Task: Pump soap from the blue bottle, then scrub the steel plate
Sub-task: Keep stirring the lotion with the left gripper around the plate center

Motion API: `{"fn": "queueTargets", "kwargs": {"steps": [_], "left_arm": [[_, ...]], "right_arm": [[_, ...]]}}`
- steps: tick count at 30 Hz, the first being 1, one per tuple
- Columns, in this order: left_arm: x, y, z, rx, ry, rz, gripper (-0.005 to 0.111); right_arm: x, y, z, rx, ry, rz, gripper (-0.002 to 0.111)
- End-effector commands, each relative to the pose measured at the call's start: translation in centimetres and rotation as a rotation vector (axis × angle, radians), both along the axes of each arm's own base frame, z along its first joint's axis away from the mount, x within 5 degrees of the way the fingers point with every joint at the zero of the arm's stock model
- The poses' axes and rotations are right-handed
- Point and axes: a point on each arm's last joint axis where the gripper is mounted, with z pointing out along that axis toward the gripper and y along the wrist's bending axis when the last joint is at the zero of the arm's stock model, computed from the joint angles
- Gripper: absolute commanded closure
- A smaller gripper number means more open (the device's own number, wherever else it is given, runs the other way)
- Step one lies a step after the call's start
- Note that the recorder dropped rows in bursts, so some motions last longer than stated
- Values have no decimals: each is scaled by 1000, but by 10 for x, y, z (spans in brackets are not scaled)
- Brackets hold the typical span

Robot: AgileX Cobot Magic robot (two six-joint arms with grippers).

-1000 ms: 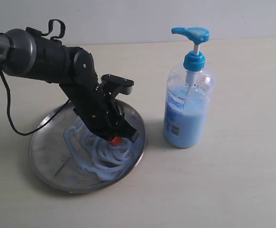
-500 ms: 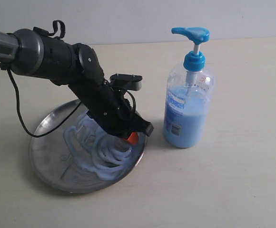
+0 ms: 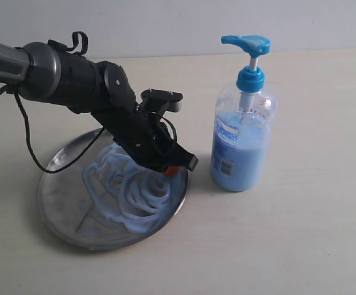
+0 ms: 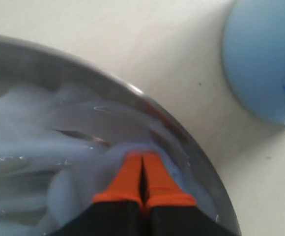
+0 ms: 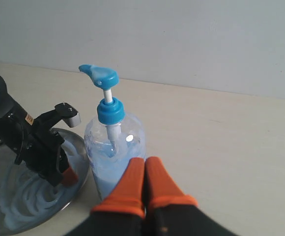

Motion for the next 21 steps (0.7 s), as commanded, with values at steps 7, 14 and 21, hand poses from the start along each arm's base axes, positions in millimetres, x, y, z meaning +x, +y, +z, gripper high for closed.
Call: {"fn": "queueTargets", "kwargs": {"steps": [7,14,21], "left_arm": [[2,3,-5,45,-20,-25,107],[0,12,-9,160,-11,-63,107],[-8,17,-9,204,67,-99,107]], "right_arm": [[0,0,-2,0,-9,-2,108],[0,0,-2,0,-9,-2,108],[0,0,-2,0,-9,-2,108]]}}
